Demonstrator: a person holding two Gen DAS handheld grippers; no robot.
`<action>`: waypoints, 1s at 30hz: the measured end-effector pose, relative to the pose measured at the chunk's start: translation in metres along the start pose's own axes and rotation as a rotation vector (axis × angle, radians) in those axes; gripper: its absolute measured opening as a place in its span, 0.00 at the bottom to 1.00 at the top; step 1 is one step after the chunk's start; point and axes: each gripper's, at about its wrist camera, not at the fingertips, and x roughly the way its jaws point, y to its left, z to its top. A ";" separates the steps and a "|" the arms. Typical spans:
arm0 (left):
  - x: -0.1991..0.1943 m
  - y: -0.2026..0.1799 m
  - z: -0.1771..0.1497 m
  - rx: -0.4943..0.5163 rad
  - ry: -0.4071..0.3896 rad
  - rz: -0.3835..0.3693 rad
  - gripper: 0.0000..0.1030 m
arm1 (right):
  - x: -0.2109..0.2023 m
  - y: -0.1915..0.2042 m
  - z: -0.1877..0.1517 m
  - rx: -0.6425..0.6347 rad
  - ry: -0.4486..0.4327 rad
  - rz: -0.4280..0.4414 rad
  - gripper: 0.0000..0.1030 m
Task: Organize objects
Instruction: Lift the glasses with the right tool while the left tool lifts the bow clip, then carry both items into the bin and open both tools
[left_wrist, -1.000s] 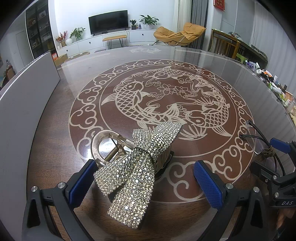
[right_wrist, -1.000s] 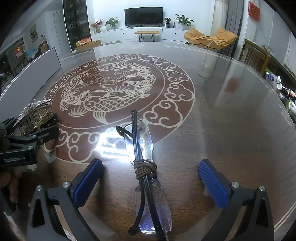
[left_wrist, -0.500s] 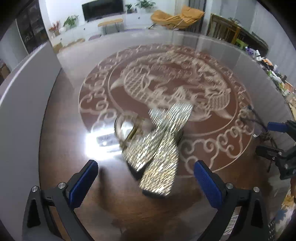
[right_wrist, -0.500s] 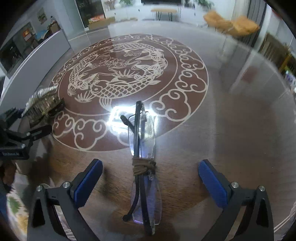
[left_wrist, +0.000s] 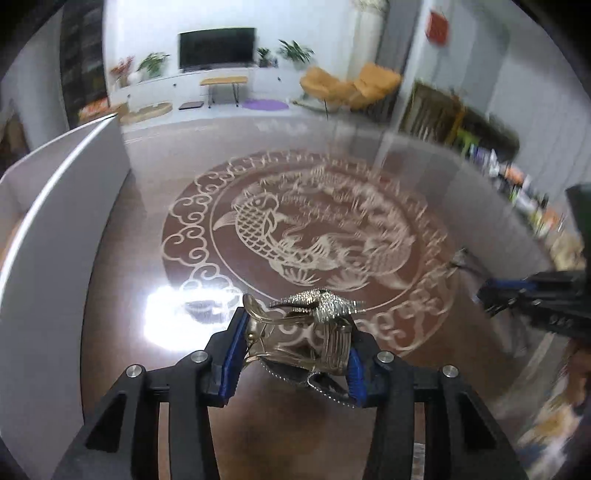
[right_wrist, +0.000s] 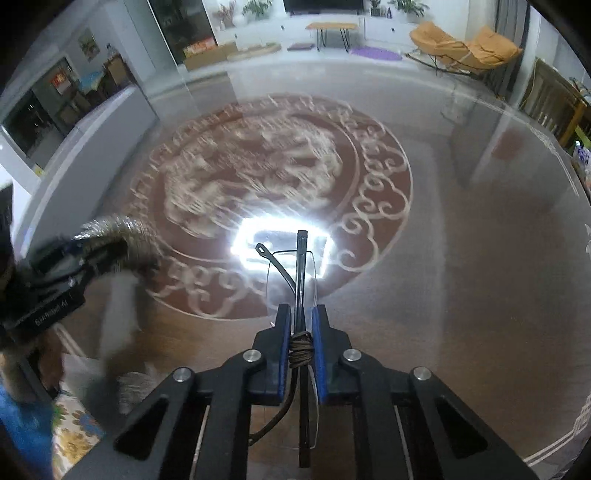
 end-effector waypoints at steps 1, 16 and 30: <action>-0.015 0.003 0.000 -0.028 -0.027 -0.016 0.45 | -0.011 0.009 0.004 -0.011 -0.021 0.015 0.12; -0.191 0.183 -0.005 -0.281 -0.198 0.223 0.45 | -0.057 0.297 0.101 -0.270 -0.155 0.484 0.12; -0.155 0.270 -0.065 -0.383 0.007 0.493 0.85 | 0.057 0.435 0.087 -0.448 0.036 0.356 0.63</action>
